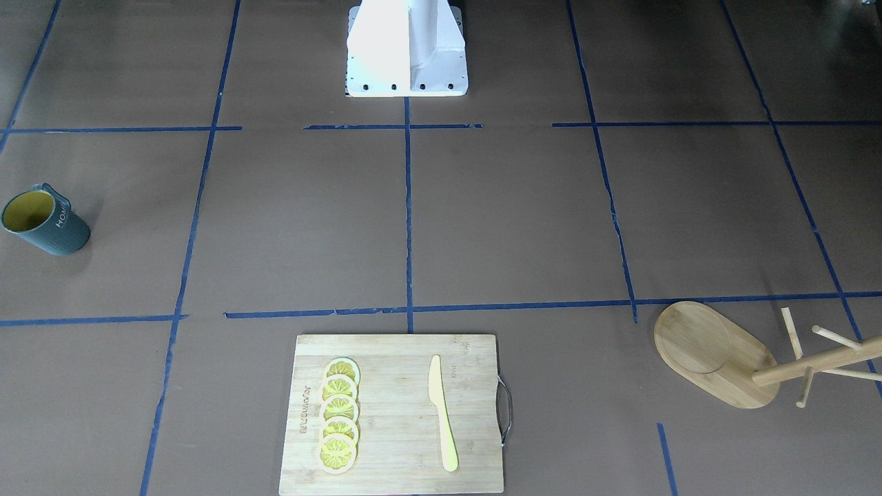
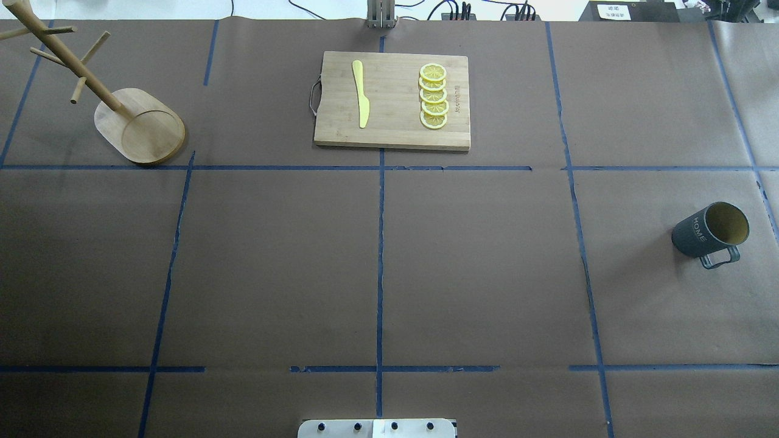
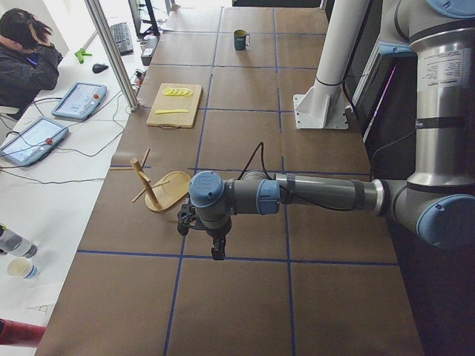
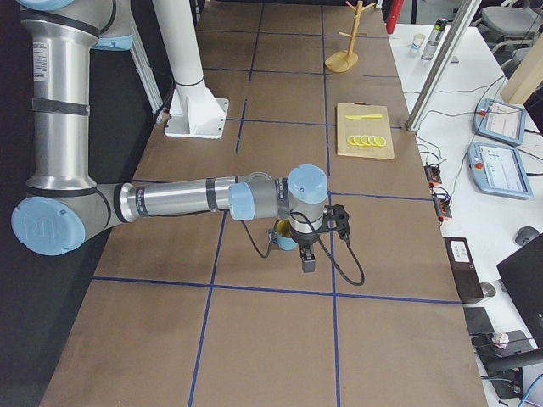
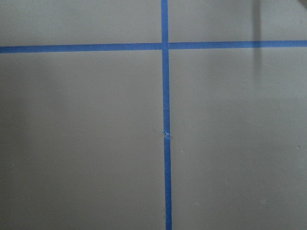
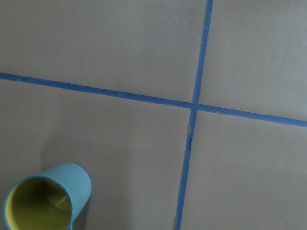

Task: Hang cup on storage rack
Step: 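Move the right gripper toward the teal mug near the table edge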

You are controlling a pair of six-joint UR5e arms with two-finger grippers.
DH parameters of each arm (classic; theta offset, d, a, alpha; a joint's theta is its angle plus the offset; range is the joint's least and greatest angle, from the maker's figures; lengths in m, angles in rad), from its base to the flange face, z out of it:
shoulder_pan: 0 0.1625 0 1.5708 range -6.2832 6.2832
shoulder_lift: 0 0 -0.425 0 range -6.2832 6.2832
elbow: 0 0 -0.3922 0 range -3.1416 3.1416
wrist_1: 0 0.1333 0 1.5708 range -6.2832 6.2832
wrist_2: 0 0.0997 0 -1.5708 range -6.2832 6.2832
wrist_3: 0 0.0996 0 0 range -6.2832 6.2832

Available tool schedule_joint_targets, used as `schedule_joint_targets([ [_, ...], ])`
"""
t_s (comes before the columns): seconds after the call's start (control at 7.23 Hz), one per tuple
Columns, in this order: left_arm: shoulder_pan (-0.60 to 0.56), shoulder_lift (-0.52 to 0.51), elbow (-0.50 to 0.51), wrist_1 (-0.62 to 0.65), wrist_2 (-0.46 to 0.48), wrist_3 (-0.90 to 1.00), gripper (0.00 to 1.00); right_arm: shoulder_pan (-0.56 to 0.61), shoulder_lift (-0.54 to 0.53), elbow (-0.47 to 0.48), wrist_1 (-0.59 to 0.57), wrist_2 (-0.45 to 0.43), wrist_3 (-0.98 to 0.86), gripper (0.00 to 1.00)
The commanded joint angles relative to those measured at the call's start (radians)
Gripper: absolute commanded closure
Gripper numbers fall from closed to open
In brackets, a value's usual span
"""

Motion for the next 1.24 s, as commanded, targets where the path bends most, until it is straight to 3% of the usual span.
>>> schedule_joint_targets([
  [0.0, 0.000, -0.002, 0.001, 0.000, -0.001, 0.000, 0.00, -0.099, 0.035, -0.003, 0.067, -0.009, 0.126, 0.00],
  [0.55, 0.000, 0.001, 0.002, 0.001, 0.000, 0.003, 0.00, -0.211, -0.014, -0.004, 0.196, -0.012, 0.143, 0.00],
  [1.11, 0.000, 0.004, 0.002, 0.009, 0.000, 0.005, 0.00, -0.296, -0.028, -0.027, 0.212, -0.053, 0.147, 0.01],
])
